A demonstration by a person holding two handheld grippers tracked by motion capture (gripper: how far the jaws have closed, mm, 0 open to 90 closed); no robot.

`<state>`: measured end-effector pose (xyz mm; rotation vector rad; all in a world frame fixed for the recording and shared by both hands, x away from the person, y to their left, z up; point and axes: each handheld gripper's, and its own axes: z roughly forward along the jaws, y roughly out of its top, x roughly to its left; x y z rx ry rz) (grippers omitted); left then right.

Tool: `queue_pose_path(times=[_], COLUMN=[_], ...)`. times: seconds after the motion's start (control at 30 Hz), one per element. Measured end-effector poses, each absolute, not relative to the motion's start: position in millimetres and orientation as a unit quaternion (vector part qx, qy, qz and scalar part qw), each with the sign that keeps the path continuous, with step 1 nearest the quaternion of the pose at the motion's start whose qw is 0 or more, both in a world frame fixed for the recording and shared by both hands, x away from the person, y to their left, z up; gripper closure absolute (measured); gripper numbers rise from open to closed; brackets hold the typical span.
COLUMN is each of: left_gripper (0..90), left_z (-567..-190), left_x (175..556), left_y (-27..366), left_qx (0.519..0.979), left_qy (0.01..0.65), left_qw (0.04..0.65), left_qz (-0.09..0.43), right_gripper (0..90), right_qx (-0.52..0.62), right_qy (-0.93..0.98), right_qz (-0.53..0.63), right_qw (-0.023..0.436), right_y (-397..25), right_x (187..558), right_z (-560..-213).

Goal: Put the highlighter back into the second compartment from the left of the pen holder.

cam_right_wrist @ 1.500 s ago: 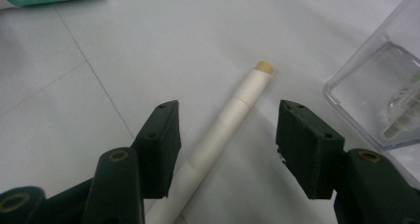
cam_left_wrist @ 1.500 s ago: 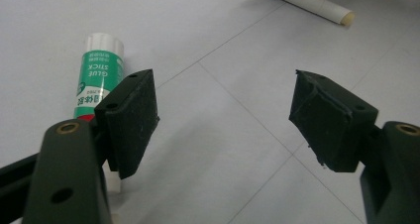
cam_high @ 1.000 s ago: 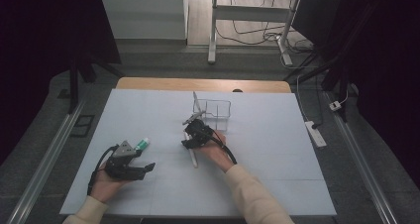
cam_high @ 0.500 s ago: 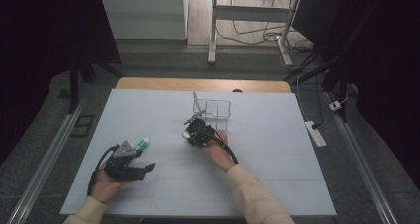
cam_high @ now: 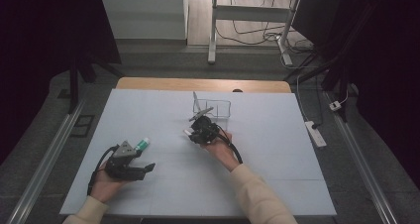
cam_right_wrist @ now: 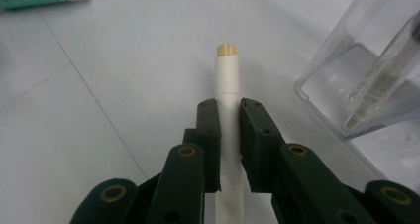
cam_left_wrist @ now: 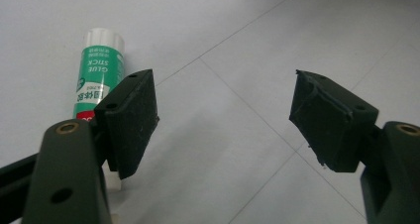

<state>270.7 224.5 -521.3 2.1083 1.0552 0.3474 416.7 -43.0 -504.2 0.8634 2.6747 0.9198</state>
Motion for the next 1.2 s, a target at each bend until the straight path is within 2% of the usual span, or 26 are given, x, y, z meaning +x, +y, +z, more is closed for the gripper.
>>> queue_pose_path(times=[1.2], left_gripper=[26.3], left_z=[-521], left_x=[271], left_y=[224], left_qx=[0.821], left_qy=[0.413], left_qw=[0.371], left_qz=[0.135], right_gripper=[78.5], right_qx=[0.269], right_qy=[0.85], right_qz=[0.439], right_qw=[0.11], right_y=[-81], right_x=[400], right_z=[-450])
